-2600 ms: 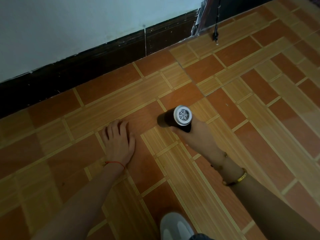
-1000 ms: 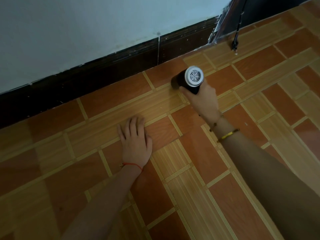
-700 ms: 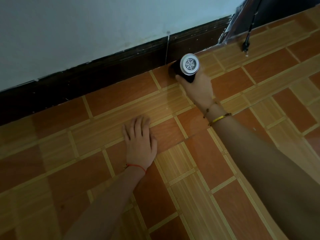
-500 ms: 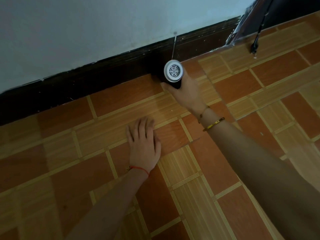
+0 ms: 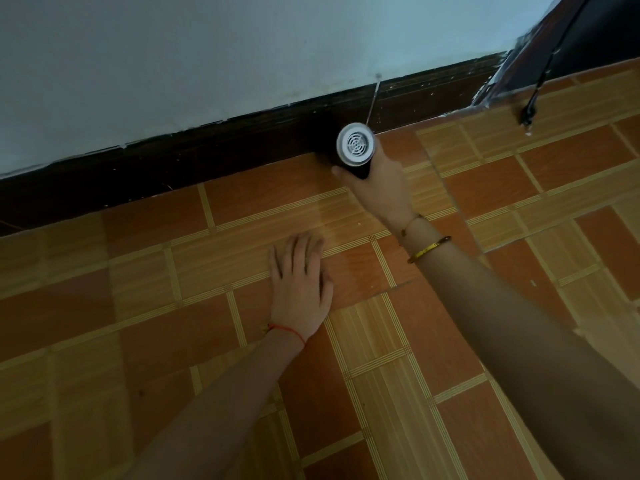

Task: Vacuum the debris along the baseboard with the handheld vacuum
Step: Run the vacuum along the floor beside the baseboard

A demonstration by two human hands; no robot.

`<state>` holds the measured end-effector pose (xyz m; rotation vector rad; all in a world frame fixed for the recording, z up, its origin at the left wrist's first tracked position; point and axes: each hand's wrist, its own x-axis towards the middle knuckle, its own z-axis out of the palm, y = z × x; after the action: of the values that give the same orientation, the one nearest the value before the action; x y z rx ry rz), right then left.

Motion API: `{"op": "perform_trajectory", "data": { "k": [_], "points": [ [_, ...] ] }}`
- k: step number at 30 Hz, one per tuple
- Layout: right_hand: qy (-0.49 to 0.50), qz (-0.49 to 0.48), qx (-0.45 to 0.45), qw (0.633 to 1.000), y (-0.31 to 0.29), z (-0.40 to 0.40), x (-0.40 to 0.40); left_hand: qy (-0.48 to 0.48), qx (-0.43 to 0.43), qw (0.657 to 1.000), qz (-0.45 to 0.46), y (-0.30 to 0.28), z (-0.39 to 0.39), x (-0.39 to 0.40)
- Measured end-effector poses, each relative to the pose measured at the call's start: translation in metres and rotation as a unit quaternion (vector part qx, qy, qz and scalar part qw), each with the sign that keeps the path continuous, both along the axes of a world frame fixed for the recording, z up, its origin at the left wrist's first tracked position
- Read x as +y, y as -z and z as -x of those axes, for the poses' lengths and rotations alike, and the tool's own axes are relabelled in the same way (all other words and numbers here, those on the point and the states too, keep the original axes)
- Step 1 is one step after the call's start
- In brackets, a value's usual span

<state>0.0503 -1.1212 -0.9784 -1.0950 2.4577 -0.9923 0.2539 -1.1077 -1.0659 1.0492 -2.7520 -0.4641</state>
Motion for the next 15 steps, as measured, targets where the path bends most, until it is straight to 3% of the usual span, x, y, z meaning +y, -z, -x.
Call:
{"op": "perform_trajectory", "data": {
  "k": [7,15],
  "points": [
    [-0.120,-0.018,-0.053,0.991,0.001,-0.039,-0.013,-0.022,-0.001,0.999,0.042,-0.003,-0.038,-0.025],
    [-0.041,0.002,0.024,0.999,0.002,-0.055,-0.024,-0.127,-0.047,0.990,0.042,0.000,-0.120,-0.071]
  ]
}}
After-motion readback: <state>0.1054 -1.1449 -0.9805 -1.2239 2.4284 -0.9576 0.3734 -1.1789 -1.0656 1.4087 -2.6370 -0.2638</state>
